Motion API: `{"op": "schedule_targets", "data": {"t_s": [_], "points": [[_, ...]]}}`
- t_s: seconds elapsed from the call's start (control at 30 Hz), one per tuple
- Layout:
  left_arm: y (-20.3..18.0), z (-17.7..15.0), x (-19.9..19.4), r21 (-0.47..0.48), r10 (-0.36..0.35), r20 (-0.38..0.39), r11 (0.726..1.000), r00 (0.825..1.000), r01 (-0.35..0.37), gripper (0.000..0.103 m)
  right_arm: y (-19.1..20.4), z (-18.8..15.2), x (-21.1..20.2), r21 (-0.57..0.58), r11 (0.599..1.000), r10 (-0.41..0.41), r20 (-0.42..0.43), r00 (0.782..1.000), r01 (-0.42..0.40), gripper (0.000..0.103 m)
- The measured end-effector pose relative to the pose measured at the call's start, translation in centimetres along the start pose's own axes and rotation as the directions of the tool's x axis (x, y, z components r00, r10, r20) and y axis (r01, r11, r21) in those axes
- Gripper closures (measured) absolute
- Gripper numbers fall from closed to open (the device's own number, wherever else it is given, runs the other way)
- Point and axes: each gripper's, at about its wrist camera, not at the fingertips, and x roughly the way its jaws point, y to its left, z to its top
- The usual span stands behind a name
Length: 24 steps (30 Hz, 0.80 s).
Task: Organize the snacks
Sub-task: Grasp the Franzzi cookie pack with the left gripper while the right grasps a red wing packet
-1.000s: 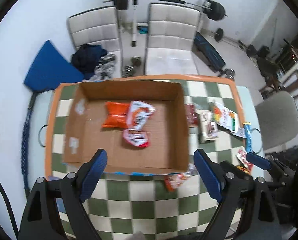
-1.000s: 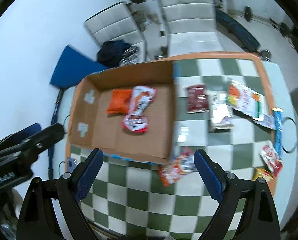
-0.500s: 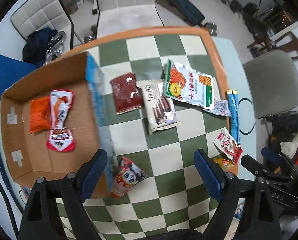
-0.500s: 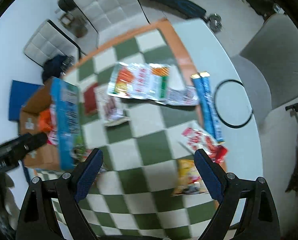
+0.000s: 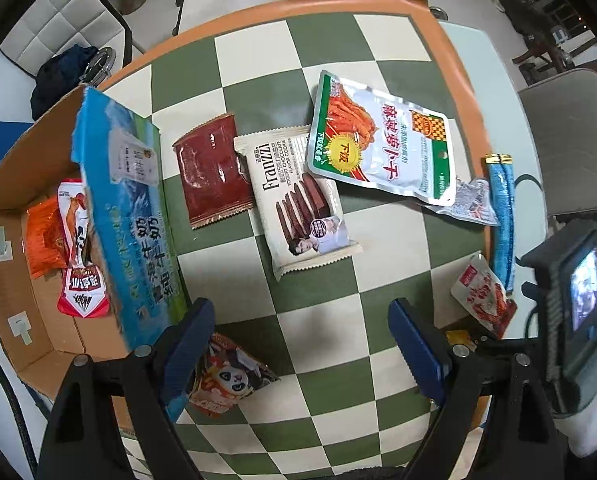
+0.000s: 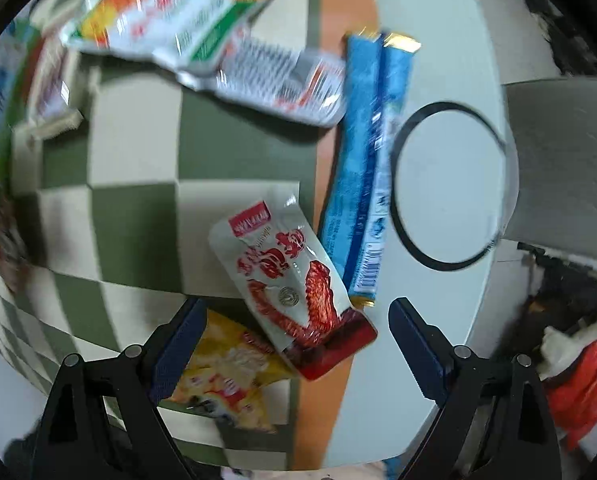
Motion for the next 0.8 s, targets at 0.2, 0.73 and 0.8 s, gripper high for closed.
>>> {"op": "schedule_targets", "data": {"t_s": [0.2,0.73,0.8], "points": [[0.5,1.9,2.0,-0.018,0.021,-0.032,1.000,0.999,-0.022,0.015,-0.9,0.3,2.3,0.031,0.999,-0.010,-0.035,0.999,0.011,0.024],[1.4,9.4,10.1,-0.062,0.037,-0.168,0.997,0.985,-0.048,0.015,-6.0,0.1,1.0,0.409,0.867,0.274,0.086,0.958,-0.285,0.042],[1.3,9.7,10.6,-0.041,0.065,-0.158,0.997,0.985,-0.072,0.023,-5.9,0.6,1.0,0.402,0.867,0.292,0.070,0.954,-0.295,0.041]]}}
